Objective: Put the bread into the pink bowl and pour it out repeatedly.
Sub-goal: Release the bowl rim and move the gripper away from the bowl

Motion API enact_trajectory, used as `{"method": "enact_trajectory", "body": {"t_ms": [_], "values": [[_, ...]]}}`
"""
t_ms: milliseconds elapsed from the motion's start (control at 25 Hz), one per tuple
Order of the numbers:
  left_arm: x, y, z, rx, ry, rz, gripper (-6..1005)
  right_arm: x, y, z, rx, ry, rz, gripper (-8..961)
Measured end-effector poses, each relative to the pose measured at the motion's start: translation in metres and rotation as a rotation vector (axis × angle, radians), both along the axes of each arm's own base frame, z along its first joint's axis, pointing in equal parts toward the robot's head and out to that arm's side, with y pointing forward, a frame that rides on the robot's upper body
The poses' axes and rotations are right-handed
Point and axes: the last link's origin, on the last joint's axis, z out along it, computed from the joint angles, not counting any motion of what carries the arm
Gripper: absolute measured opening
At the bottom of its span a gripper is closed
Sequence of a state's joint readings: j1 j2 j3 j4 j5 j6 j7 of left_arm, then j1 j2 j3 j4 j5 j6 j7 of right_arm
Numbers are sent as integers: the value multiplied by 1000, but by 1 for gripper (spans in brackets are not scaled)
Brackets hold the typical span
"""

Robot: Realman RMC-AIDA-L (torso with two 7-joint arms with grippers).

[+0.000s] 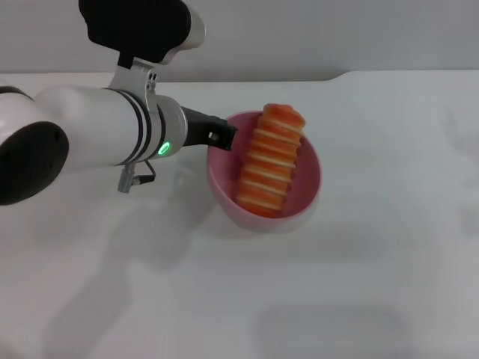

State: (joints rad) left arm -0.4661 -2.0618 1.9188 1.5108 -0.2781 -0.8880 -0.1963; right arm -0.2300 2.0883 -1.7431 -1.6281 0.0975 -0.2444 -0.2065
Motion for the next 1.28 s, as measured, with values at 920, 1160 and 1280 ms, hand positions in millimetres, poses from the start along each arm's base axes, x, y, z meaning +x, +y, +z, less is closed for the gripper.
{"method": "enact_trajectory", "body": {"t_ms": [920, 1160, 1280], "values": [[-22, -5, -16, -59, -122, 140, 30, 59, -26, -43, 28, 114, 2, 700], [-31, -2, -17, -47, -149, 161, 30, 61, -24, -46, 17, 109, -4, 700], [-32, -2, -16, -41, -150, 162, 29, 61, -24, -47, 15, 108, -5, 701]]}}
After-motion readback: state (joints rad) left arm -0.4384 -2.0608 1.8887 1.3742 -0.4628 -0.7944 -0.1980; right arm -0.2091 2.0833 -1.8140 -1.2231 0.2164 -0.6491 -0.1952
